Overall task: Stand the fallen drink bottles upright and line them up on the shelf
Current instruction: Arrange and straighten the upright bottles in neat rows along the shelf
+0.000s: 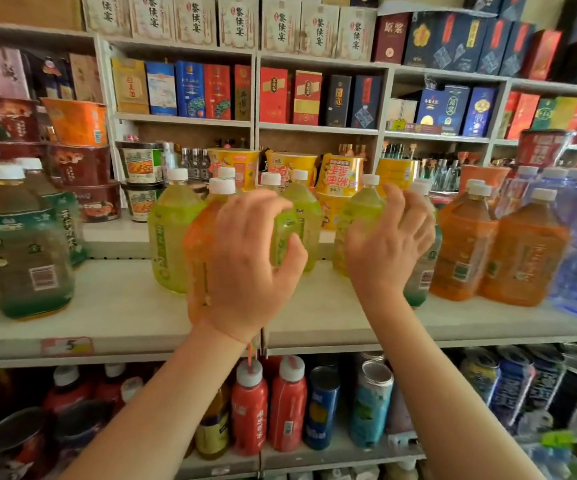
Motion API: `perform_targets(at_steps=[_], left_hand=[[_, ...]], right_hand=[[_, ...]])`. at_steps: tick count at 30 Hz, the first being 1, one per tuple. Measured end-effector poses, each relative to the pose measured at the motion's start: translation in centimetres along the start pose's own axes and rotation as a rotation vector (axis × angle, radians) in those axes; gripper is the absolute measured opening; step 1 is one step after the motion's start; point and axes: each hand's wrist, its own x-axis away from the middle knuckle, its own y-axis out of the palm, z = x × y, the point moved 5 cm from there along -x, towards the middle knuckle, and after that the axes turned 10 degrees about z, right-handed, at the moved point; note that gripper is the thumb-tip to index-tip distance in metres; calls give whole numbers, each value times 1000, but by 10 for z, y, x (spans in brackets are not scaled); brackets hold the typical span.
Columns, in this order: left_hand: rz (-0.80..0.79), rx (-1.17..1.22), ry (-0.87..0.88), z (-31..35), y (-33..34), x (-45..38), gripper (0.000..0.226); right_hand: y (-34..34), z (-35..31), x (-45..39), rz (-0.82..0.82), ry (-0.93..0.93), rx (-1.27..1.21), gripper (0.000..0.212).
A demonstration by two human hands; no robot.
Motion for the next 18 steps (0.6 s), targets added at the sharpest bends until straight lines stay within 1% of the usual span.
perform_targets(at_steps=[1, 2, 3, 5, 6, 7, 8, 9, 11, 14, 16, 18], left_hand=[[-66, 50, 7, 5, 10, 1, 23], [-160, 104, -35, 9, 22, 3, 20], [-283, 146, -128, 11, 38, 6, 20], [-550, 205, -355, 12, 74, 17, 23], [-660, 211, -436, 10, 91, 24, 27], [-740, 202, -492, 8, 104, 30, 33], [-778, 197, -533, 7, 116, 35, 38], [-776, 202, -571, 5, 125, 39, 42], [-712, 238, -670, 0, 134, 47, 46], [-619, 281, -877, -4, 142, 56, 52], [-571, 326, -1047, -5, 147, 59, 49], [-526, 369, -1162, -2, 147, 63, 41]], right_hand=[[-1, 11, -6, -5, 32, 71, 64], [1, 26, -11, -71, 96, 111, 73], [4, 43, -13, -169, 193, 117, 83], [12, 77, -9, -344, 424, 24, 100], [14, 88, -6, -390, 503, -36, 104], [15, 94, -3, -407, 531, -80, 105], [16, 101, -2, -408, 526, -115, 103], [16, 106, -2, -409, 511, -154, 100], [20, 108, -3, -441, 501, -264, 93], [25, 103, 2, -514, 505, -436, 92], [27, 95, 8, -548, 502, -529, 92], [28, 85, 15, -561, 479, -595, 90]])
